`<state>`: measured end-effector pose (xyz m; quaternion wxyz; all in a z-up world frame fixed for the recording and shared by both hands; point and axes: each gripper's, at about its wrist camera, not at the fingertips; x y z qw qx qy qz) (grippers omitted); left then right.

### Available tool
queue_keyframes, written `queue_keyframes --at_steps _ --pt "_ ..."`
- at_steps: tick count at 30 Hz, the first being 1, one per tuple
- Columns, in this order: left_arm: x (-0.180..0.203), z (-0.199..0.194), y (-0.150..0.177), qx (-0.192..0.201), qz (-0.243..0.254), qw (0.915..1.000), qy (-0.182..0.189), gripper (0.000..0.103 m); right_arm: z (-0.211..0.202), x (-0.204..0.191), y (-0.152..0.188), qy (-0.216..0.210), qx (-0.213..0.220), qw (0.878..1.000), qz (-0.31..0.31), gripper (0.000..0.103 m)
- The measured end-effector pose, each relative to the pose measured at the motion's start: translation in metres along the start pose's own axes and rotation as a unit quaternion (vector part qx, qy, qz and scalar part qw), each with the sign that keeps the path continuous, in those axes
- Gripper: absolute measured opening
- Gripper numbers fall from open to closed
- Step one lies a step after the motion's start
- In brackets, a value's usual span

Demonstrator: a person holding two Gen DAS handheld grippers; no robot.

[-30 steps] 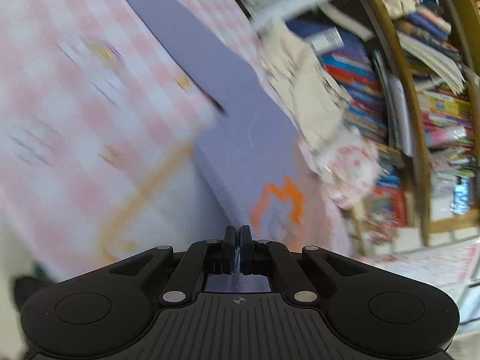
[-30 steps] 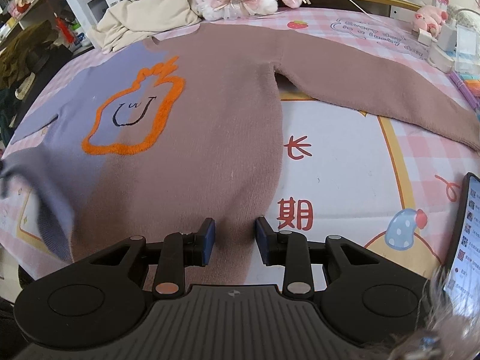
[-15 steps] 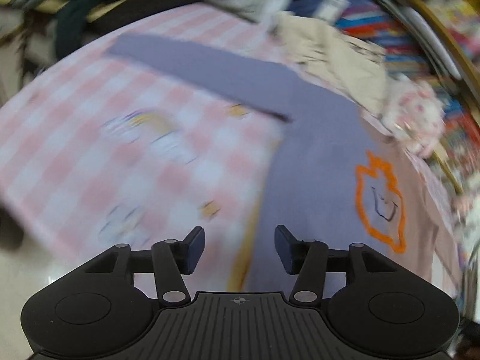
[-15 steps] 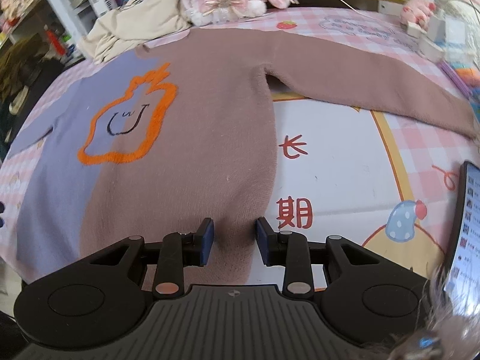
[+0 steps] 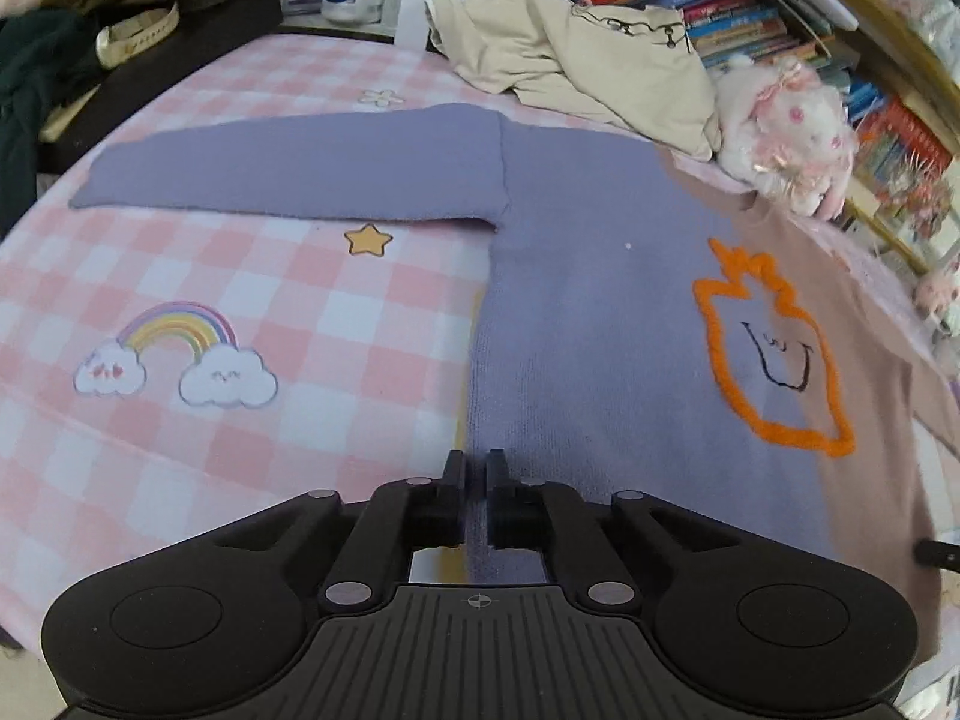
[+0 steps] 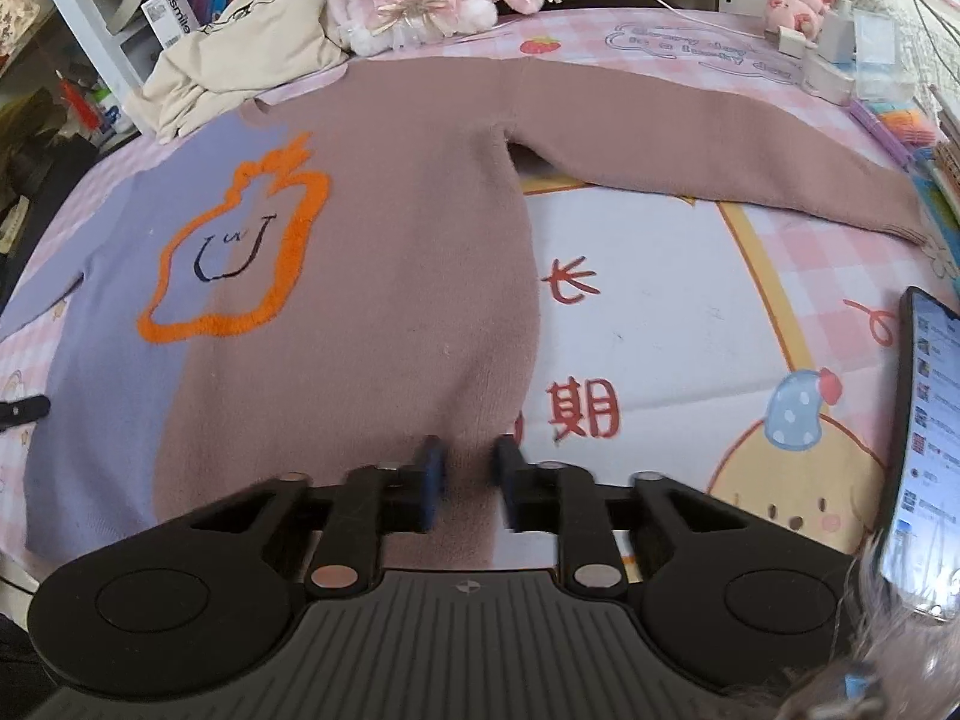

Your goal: Fold clothes

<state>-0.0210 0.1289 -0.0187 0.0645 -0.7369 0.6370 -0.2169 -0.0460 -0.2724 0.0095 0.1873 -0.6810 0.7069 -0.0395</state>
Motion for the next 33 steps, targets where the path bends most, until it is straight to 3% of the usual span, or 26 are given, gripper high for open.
queue_keyframes --at_steps 4,7,17,33 --pt "-0.005 -0.003 0.004 0.003 -0.014 0.9998 0.012 0.003 0.007 -0.009 -0.009 0.025 0.019 0.999 -0.015 0.012" --pt "-0.007 -0.001 -0.005 0.005 -0.007 1.0 0.0 0.003 0.012 -0.017 -0.013 0.035 0.024 0.999 -0.027 0.012" --pt "-0.015 -0.001 -0.016 -0.003 0.015 0.9998 -0.009 0.003 0.012 -0.024 -0.005 0.02 0.017 0.999 -0.025 0.013" --pt "-0.021 0.0 -0.015 0.005 0.023 0.9997 0.001 0.004 0.014 -0.032 -0.003 0.041 0.032 0.999 -0.012 0.015"
Point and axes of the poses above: each gripper's, at about its wrist camera, not at the fingertips, and z roughly the way its jaws point, x to its right, y to its underside, and after that the axes turned 12 degrees about -x, right-handed
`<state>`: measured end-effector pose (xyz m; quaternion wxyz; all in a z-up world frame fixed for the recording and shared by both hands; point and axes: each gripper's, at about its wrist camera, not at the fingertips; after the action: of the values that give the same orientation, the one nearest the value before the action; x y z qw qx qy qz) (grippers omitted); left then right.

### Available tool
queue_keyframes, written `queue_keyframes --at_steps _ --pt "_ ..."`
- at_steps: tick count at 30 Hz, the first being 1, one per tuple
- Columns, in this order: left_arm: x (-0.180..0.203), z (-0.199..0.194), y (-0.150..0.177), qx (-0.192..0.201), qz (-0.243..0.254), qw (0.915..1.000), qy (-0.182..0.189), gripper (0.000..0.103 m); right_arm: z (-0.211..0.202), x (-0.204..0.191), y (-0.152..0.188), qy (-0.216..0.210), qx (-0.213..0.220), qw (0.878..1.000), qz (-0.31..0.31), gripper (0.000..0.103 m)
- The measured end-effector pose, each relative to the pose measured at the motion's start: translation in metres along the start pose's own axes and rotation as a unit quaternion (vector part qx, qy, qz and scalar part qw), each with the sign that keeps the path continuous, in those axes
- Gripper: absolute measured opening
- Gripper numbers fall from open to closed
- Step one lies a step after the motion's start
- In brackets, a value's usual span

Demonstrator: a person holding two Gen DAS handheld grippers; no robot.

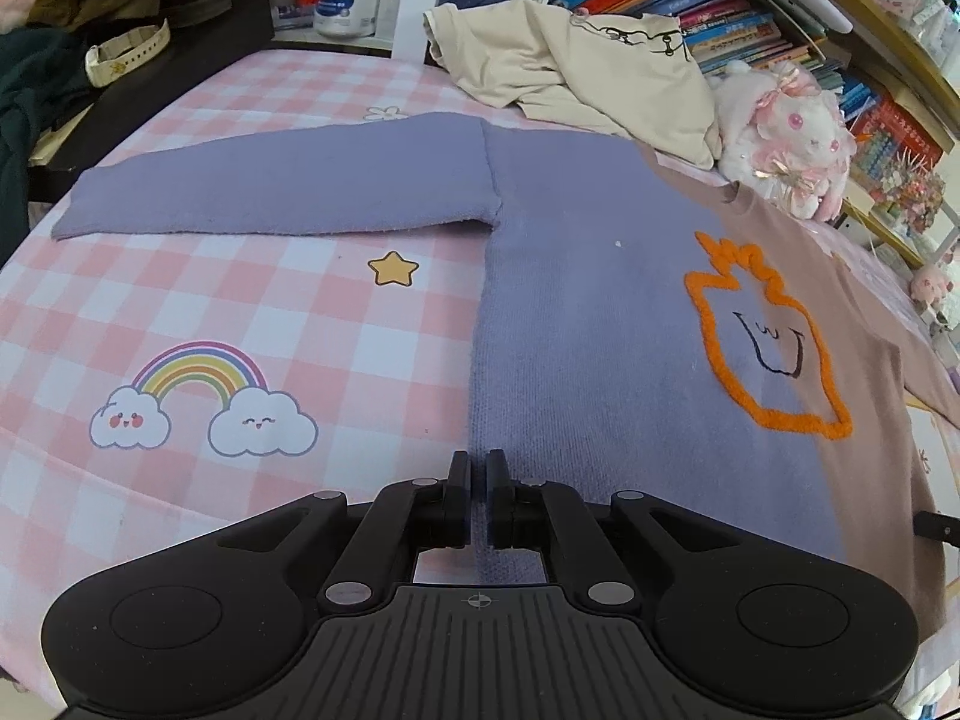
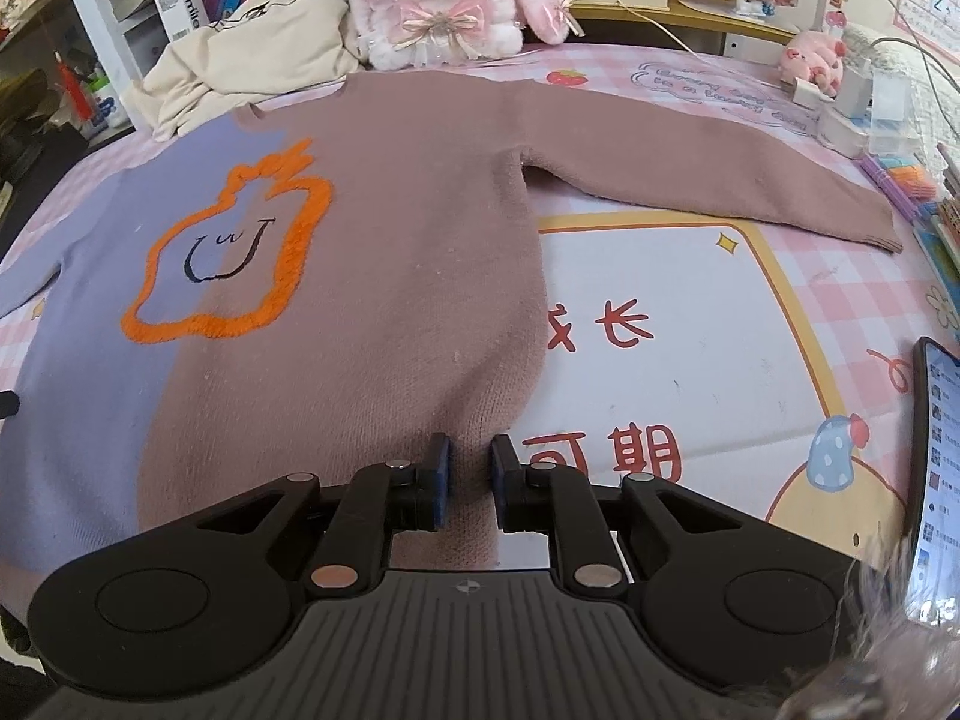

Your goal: Fold clothes

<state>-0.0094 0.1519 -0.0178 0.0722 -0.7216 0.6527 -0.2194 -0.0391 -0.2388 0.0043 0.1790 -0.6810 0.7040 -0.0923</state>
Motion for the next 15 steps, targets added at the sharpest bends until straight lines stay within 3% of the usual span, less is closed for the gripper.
queue_keyframes --at_steps 12,13,15 --pt "-0.0006 0.0012 -0.0017 0.005 0.009 1.0 -0.001 0.007 -0.0005 -0.0037 0.0055 0.011 0.013 1.0 0.02 0.02" --pt "-0.0011 0.001 -0.0017 0.005 0.006 1.0 0.0 0.007 -0.0007 -0.0037 0.0057 0.013 0.013 1.0 0.023 0.021" --pt "-0.0011 0.0001 -0.0017 0.006 0.0 1.0 -0.001 0.012 -0.0015 -0.0039 0.0059 0.015 0.015 0.999 0.032 0.036"
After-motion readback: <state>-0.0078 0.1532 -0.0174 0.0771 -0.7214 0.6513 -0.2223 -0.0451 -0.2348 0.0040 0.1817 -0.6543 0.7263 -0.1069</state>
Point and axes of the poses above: each gripper's, at about its wrist camera, not at the fingertips, and z roughly the way its jaws point, x to its right, y to its underside, and after that the axes turned 12 degrees about -x, right-handed
